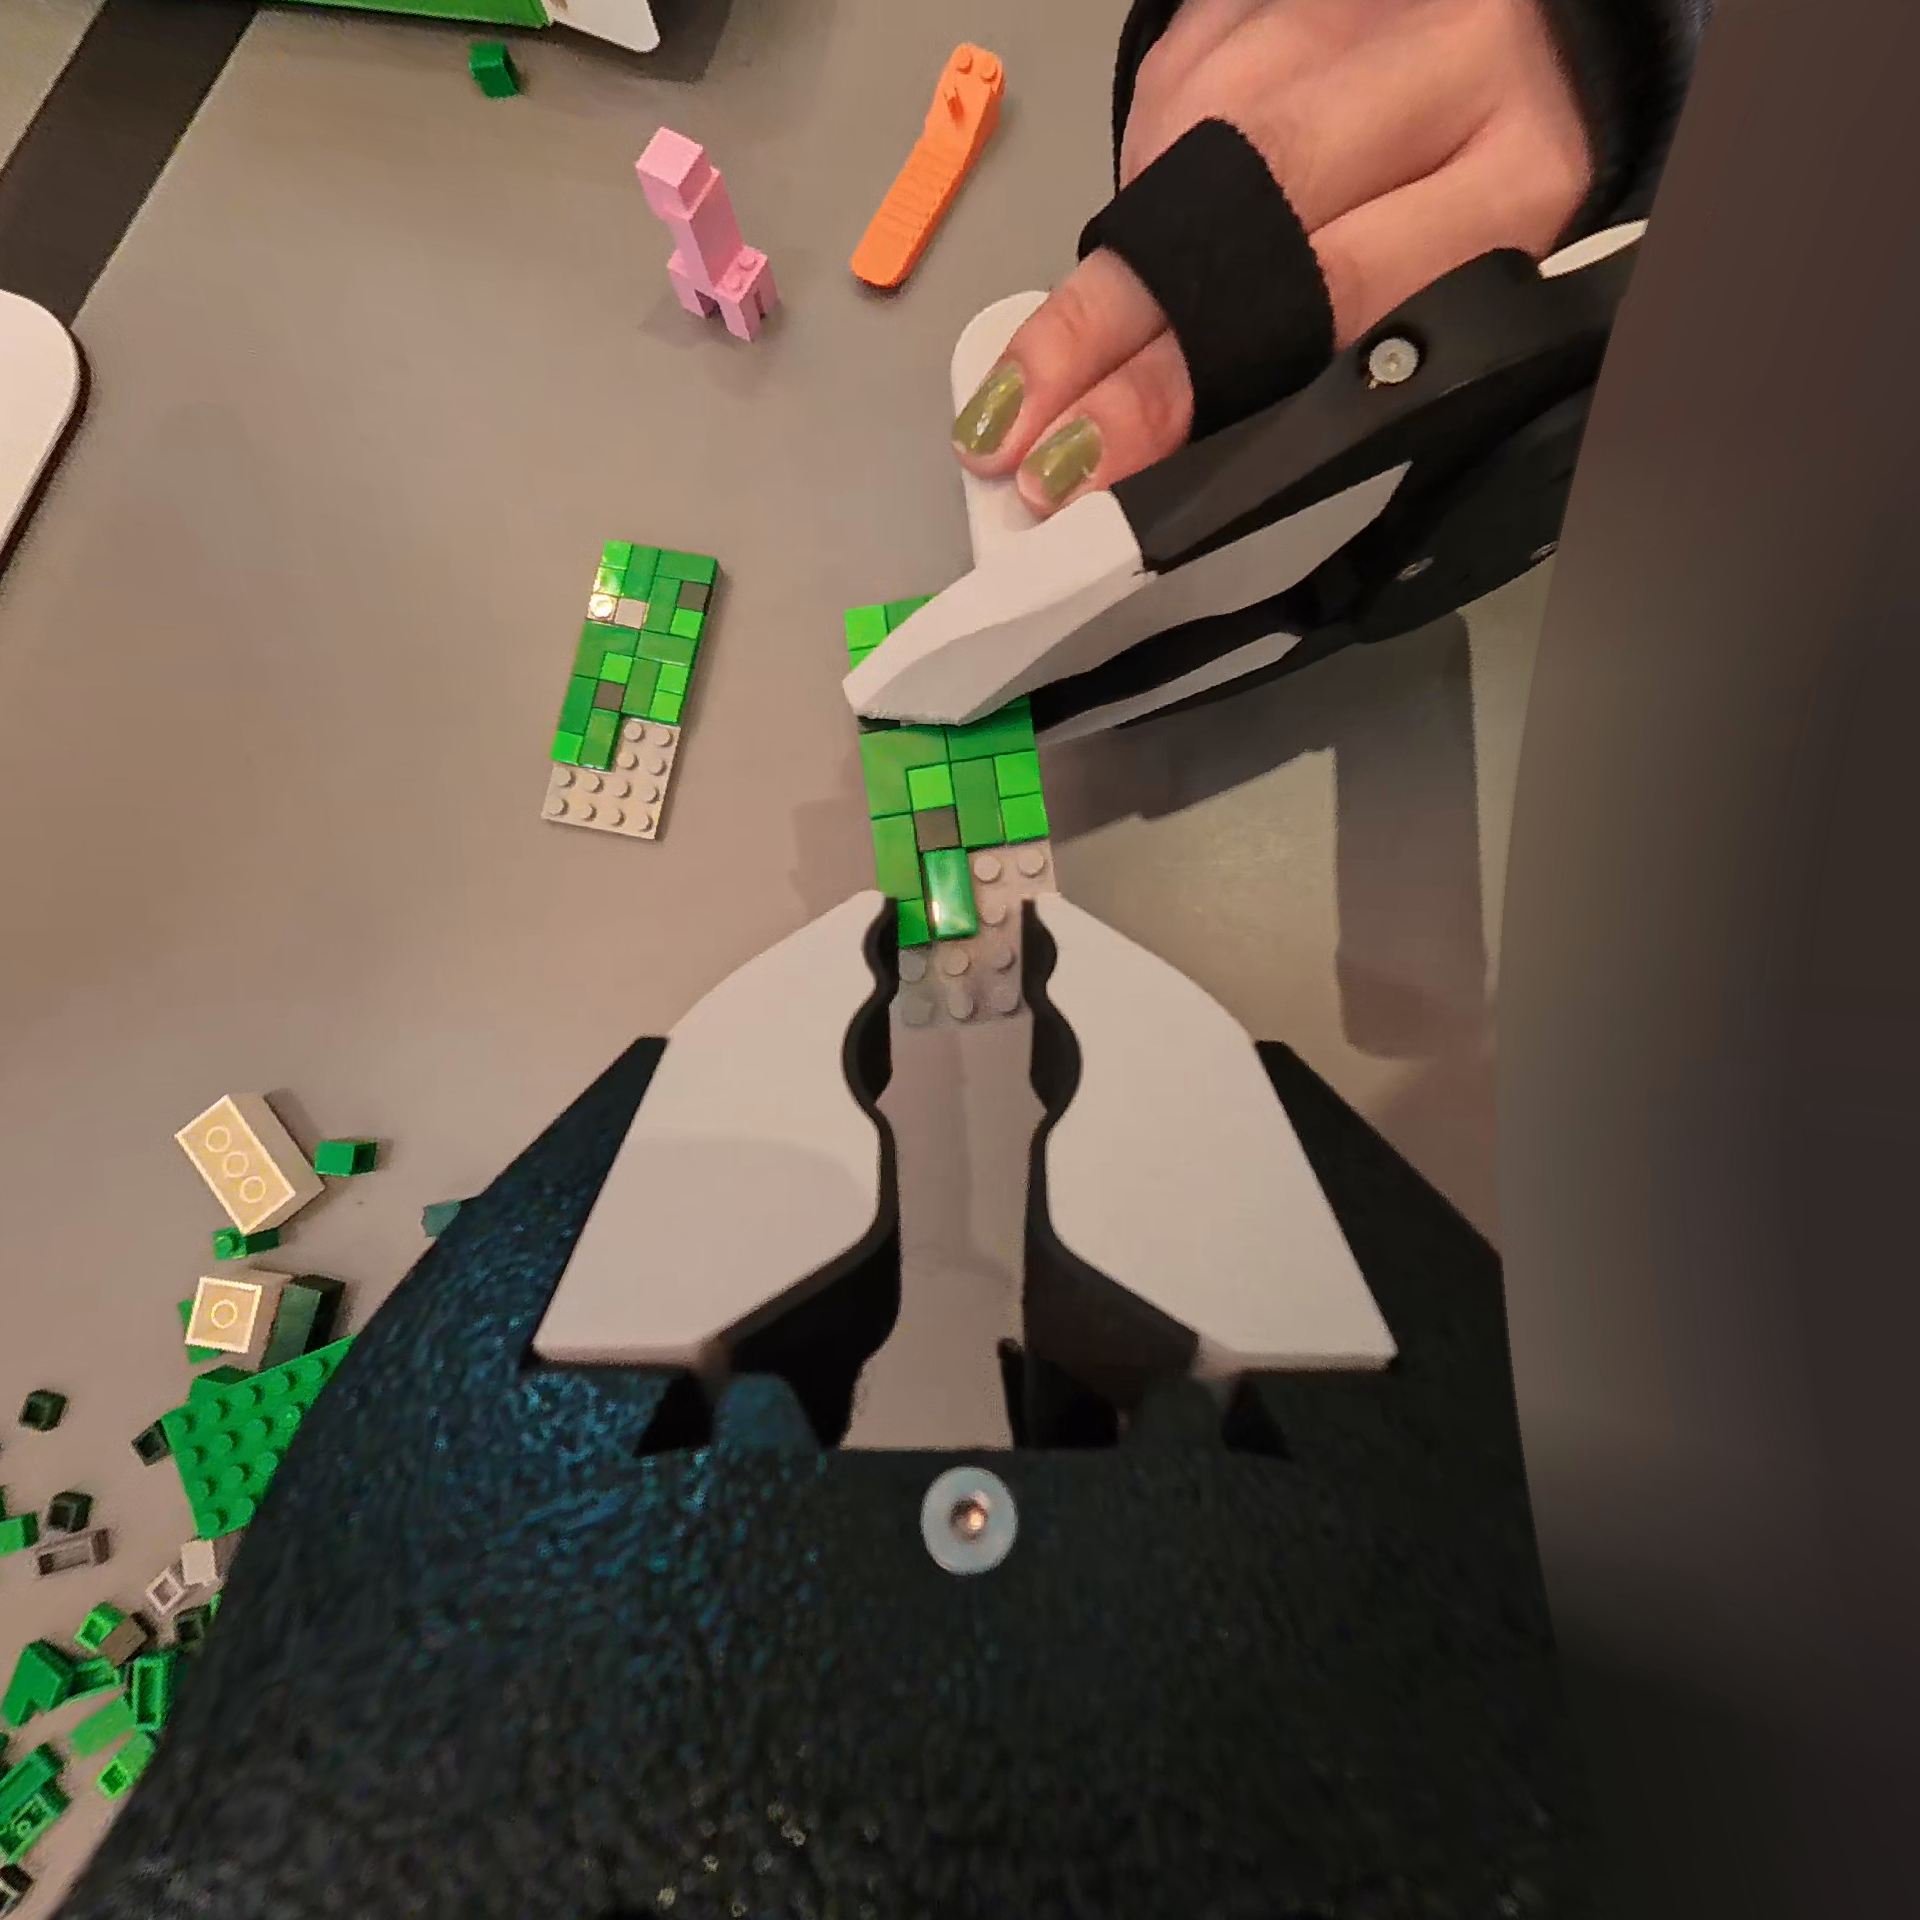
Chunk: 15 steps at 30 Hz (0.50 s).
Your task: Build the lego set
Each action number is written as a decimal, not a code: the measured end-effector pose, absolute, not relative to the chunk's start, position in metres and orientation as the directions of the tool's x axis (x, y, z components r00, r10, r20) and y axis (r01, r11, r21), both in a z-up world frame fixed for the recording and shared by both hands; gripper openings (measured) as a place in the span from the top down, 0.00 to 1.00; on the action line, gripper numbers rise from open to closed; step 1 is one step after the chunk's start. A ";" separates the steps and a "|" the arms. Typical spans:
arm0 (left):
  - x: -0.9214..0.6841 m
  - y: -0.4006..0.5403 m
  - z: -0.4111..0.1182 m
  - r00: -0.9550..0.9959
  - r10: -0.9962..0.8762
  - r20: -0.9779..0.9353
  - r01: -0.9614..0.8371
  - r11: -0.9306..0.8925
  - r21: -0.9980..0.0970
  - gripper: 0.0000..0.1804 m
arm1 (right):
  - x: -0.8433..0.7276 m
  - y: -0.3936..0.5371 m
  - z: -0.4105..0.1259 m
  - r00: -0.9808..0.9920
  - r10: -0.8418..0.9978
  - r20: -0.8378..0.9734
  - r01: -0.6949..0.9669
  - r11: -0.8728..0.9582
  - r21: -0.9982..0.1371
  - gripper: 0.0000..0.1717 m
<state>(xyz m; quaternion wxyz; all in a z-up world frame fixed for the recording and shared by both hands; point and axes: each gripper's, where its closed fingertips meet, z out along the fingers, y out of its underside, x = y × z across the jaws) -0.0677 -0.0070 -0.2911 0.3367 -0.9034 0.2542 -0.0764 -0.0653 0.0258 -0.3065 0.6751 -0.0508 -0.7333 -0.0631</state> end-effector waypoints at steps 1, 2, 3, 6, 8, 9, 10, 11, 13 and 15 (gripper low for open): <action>-0.068 -0.007 -0.291 0.860 -0.509 -0.035 -0.408 -0.645 -0.646 0.86 | -0.065 0.026 -0.307 -0.085 -0.007 0.996 0.160 0.987 0.021 0.96; -0.068 -0.008 -0.291 0.861 -0.507 -0.039 -0.410 -0.646 -0.644 0.84 | -0.065 0.025 -0.307 -0.089 -0.001 0.996 0.159 0.987 0.015 0.97; -0.068 -0.008 -0.290 0.861 -0.506 -0.049 -0.414 -0.642 -0.645 0.81 | -0.065 0.025 -0.308 -0.095 0.006 0.995 0.160 0.987 0.009 0.97; -0.064 -0.011 -0.279 0.831 -0.540 -0.132 -0.463 -0.542 -0.701 0.72 | -0.063 0.024 -0.305 -0.117 0.044 0.992 0.152 0.988 -0.026 0.97; -0.066 -0.013 -0.270 0.792 -0.547 -0.270 -0.538 -0.419 -0.731 0.65 | -0.062 0.022 -0.302 -0.156 0.128 0.979 0.139 0.985 -0.106 0.96; -0.069 -0.014 -0.266 0.758 -0.544 -0.360 -0.594 -0.347 -0.726 0.63 | -0.061 0.021 -0.299 -0.176 0.176 0.968 0.135 0.979 -0.154 0.96; -0.069 -0.017 -0.262 0.707 -0.542 -0.454 -0.657 -0.267 -0.705 0.62 | -0.061 0.020 -0.296 -0.195 0.220 0.956 0.134 0.971 -0.196 0.96; -0.069 -0.019 -0.259 0.647 -0.535 -0.543 -0.716 -0.183 -0.673 0.62 | -0.059 0.017 -0.293 -0.215 0.251 0.944 0.129 0.965 -0.227 0.96; -0.065 -0.025 -0.254 0.525 -0.501 -0.688 -0.808 -0.039 -0.588 0.62 | -0.057 0.010 -0.283 -0.215 0.260 0.941 0.120 0.964 -0.239 0.96; -0.058 -0.031 -0.245 0.418 -0.421 -0.805 -0.862 0.095 -0.497 0.66 | -0.054 0.003 -0.277 -0.223 0.254 0.941 0.109 0.966 -0.234 0.96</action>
